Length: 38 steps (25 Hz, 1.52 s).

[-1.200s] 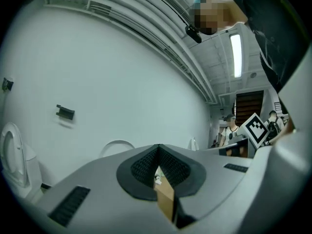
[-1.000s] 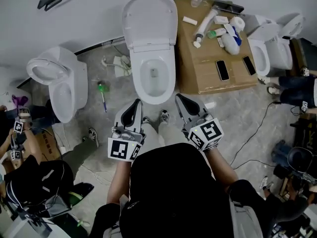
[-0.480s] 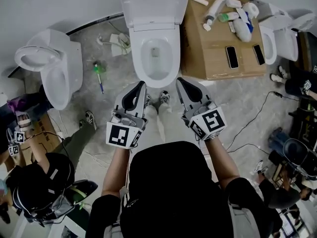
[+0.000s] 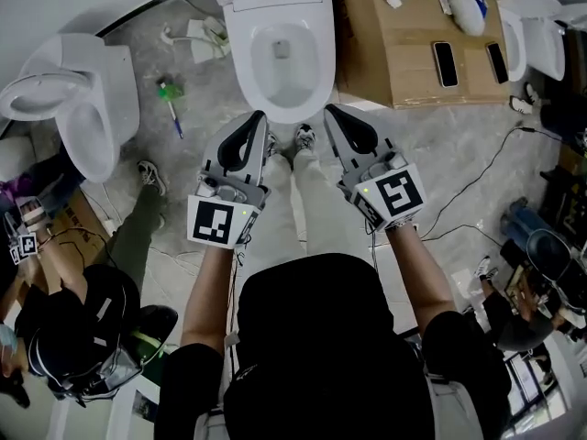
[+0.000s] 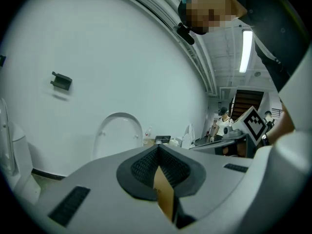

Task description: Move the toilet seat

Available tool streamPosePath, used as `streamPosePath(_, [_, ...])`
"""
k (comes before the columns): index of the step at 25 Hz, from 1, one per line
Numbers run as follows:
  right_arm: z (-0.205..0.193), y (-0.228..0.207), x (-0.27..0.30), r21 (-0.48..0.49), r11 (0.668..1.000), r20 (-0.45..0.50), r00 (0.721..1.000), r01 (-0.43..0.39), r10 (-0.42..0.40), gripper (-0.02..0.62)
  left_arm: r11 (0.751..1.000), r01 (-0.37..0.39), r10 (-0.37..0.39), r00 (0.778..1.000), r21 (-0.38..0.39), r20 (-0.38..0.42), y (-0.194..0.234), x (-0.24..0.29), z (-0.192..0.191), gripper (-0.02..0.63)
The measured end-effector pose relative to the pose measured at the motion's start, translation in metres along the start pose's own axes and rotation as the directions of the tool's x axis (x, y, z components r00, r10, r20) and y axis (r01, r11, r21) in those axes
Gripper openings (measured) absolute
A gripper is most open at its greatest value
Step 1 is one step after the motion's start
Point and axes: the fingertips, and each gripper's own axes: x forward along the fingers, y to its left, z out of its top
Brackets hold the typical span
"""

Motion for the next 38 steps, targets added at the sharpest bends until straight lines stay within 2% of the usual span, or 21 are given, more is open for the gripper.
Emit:
streamPosePath(9, [-0.061, -0.014, 0.023, 0.005, 1.000, -0.066, 0.998, 0.014, -0.014, 0.006, 1.000, 0.019, -0.020, 0.998, -0.013, -0.055, 0.013, 0.022, -0.062, 0.008])
streamPosePath(14, [-0.096, -0.016, 0.039, 0.012, 1.000, -0.102, 0.995, -0.016, 0.017, 0.006, 1.000, 0.018, -0.019, 0.997, -0.014, -0.080, 0.022, 0.035, -0.099, 0.008])
streamPosePath(19, [-0.131, -0.022, 0.055, -0.033, 0.999, -0.147, 0.989, -0.036, 0.031, 0.006, 1.000, 0.008, -0.009, 0.994, -0.012, -0.110, 0.035, 0.042, -0.135, 0.008])
streamPosePath(24, [-0.163, -0.033, 0.073, -0.047, 0.998, -0.183, 0.982, -0.045, 0.036, 0.006, 0.999, 0.024, -0.021, 0.988, 0.021, -0.151, 0.044, 0.053, -0.172, 0.008])
streamPosePath(31, [-0.217, -0.037, 0.092, -0.127, 0.989, -0.231, 0.972, -0.078, 0.048, 0.006, 0.996, 0.027, -0.010, 0.978, 0.080, -0.206, 0.054, 0.056, -0.231, 0.009])
streamPosePath(38, [-0.275, -0.049, 0.104, -0.226, 0.966, -0.363, 0.931, -0.123, 0.034, 0.006, 0.984, 0.103, -0.056, 0.952, 0.144, -0.301, 0.056, 0.064, -0.287, 0.011])
